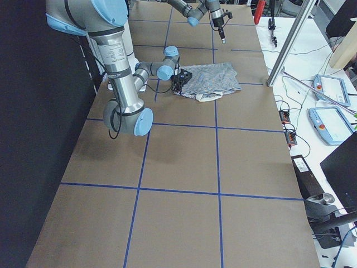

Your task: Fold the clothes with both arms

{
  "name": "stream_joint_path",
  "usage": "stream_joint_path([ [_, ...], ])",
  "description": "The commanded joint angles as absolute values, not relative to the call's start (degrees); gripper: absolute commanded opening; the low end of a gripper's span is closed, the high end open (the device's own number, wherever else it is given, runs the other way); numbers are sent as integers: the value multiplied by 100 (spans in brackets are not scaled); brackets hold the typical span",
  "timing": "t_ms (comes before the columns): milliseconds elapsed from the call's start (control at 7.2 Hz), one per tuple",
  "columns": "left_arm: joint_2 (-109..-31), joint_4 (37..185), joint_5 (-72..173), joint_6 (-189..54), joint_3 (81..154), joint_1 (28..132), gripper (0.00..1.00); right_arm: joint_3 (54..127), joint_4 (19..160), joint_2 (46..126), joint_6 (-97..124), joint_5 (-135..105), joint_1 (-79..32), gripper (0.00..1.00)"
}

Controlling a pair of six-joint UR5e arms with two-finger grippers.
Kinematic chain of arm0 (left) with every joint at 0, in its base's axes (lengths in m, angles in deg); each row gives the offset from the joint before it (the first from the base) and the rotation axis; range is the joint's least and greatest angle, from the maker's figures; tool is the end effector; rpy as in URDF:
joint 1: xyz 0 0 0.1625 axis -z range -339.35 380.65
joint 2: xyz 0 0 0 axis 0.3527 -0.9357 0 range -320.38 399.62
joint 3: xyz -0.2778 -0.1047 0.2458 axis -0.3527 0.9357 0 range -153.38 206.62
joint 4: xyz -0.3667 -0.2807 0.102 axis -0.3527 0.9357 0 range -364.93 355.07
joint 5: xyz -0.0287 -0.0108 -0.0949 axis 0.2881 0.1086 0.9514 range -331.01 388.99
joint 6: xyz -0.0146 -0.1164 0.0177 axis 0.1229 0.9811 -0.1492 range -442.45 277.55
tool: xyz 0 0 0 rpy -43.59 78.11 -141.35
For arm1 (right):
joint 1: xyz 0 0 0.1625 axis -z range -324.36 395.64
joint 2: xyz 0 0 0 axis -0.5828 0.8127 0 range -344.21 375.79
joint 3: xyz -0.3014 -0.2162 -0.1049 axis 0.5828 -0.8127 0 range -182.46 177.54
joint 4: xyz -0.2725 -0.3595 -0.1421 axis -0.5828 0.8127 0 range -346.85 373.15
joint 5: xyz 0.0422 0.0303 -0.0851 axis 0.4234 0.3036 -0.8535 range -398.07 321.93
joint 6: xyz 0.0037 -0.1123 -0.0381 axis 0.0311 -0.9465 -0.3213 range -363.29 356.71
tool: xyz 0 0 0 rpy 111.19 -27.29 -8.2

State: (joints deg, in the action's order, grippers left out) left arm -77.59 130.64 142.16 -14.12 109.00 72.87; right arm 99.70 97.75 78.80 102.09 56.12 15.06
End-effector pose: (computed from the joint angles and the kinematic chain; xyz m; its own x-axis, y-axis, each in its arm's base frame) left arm 0.3878 -0.6416 0.3085 0.4266 0.0036 -0.9044 0.3769 0.9083 0.1814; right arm -0.5936 -0.3562 0.2339 0.5629 0.4940 0.6626 -0.4687 0.8511 -0.2363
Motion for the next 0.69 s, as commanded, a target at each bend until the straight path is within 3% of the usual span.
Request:
stream_joint_path([
  [0,-7745,12938,14236,-1007,11194,7277,40,10298,9831,7933,10218,5659,1499,0],
  [139,-7719,12466,14515,-586,11771,7260,40,10335,9831,7933,10575,5651,1586,0],
  [416,-6959,11804,14501,451,13474,6596,43,10589,9927,7933,10868,5607,1850,0],
  [555,-6780,11776,14491,1056,13908,6287,44,10747,10259,7916,11086,5511,1990,0],
])
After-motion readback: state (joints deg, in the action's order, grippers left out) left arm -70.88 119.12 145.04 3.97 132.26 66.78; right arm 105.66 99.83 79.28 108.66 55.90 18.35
